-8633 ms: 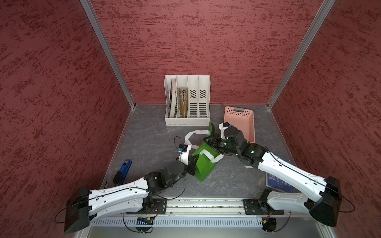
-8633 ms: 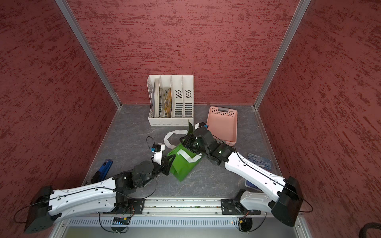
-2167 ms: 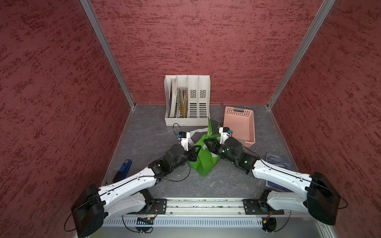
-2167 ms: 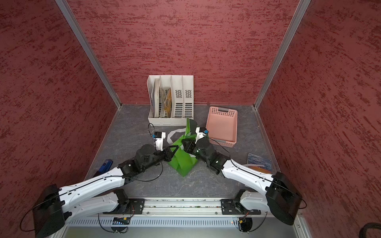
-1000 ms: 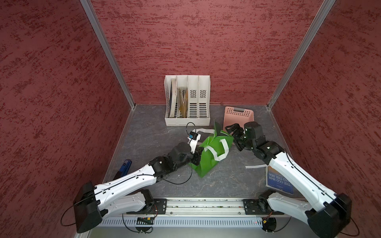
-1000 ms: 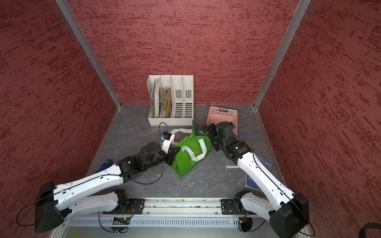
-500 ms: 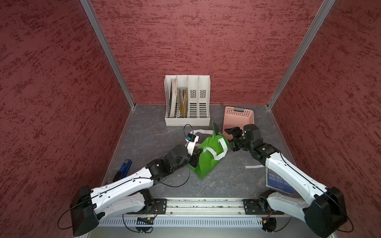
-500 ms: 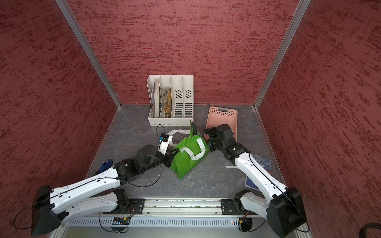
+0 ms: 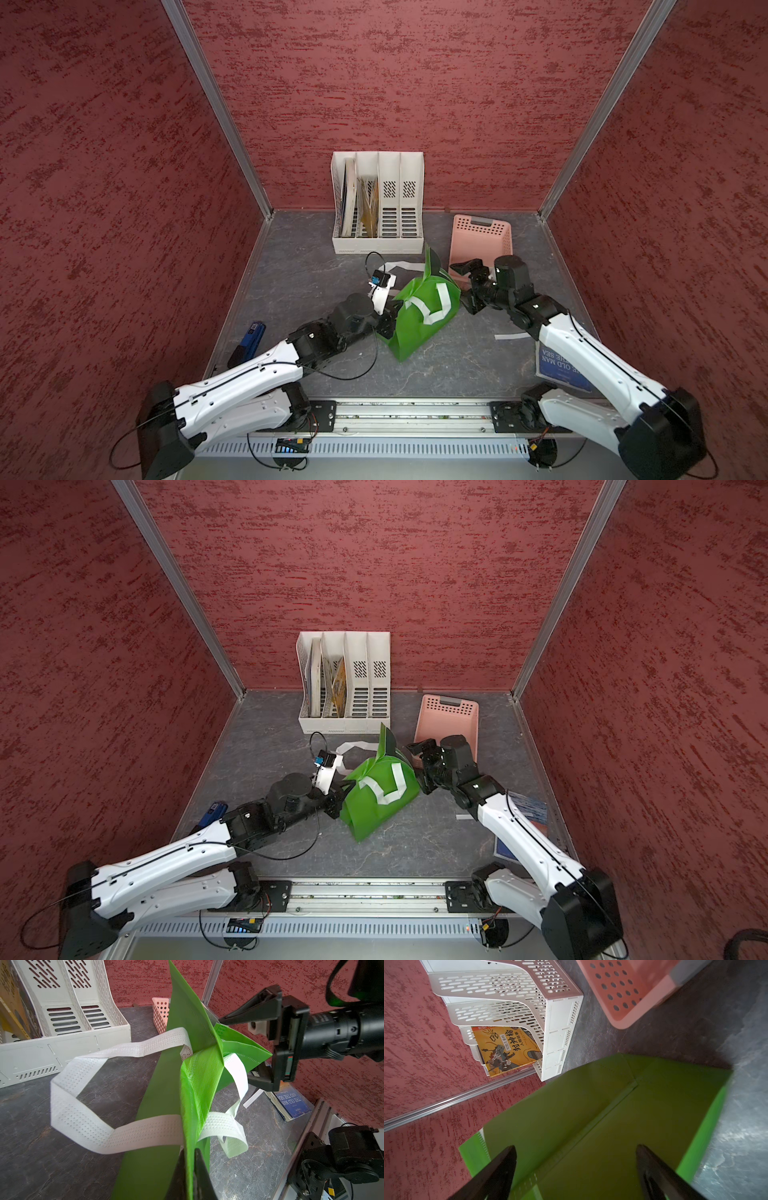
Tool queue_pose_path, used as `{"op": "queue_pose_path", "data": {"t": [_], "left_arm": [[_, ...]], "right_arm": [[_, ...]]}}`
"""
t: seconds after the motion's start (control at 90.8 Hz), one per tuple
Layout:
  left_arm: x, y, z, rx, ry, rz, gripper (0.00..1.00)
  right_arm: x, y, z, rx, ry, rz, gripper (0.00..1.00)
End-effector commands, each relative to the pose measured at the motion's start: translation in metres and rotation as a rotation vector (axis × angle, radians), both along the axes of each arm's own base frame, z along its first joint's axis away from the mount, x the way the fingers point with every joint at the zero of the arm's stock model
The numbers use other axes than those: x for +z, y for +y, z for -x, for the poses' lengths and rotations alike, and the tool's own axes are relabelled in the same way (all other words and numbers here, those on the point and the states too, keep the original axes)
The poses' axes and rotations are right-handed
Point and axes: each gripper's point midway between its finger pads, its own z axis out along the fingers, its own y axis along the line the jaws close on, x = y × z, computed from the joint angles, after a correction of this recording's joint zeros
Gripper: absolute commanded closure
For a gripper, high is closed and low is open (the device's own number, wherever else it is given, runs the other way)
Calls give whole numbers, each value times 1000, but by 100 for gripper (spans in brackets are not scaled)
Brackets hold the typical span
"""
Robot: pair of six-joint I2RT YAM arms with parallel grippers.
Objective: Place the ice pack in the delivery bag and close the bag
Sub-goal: Seal the delivery bag at the center of the board.
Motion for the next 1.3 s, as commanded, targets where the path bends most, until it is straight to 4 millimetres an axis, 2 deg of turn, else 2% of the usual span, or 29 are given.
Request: {"op": "queue_pose_path", "data": {"t": [0.0,0.143,0.22,0.286,0.386,0.518,0.573,0.683,0.793,0.848,0.903,0.926,0.937,1.014,1.102,1.19,1.289], "left_arm": [[8,6,-4,15,-36,-1,100],[9,0,4,-43,-32,16,100],[9,-3,8,-73,-30,8,100],[9,-6,13,-114,-30,8,100],[11,-10,21,-168,-31,10,100],[12,-9,25,-182,-30,19,100],[13,-10,27,-191,-31,26,100],[8,-9,26,-188,-26,10,100],[9,-10,25,-186,-36,7,100],[9,-11,24,-190,-43,9,100],[10,-13,24,-199,-48,4,100],[10,-13,24,-201,-50,2,100],[10,-13,24,-200,-51,1,100],[9,-11,22,-189,-55,-6,100],[6,-3,18,-143,-56,-34,100],[0,15,13,-61,-40,-71,100],[-10,22,19,-40,4,-79,100]], "right_arm": [[-38,-22,28,-40,135,27,4],[-52,-33,47,-123,195,-31,2],[-59,-32,46,-156,214,-79,2],[-59,-29,38,-174,215,-114,1],[-50,-21,15,-164,182,-118,2],[-50,1,-11,-106,189,-161,2],[-45,9,-21,-69,165,-166,4],[-36,17,-26,-14,147,-134,9],[-42,20,-19,-16,173,-163,28],[-46,20,-14,-16,183,-169,42],[-49,20,-11,-20,189,-180,58],[-50,19,-11,-22,189,-183,68],[-49,19,-11,-24,187,-185,76],[-49,16,-9,-37,178,-181,99],[-46,10,-6,-54,167,-179,100],[-43,0,-2,-83,142,-163,100],[-45,-9,6,-86,132,-119,100]]}}
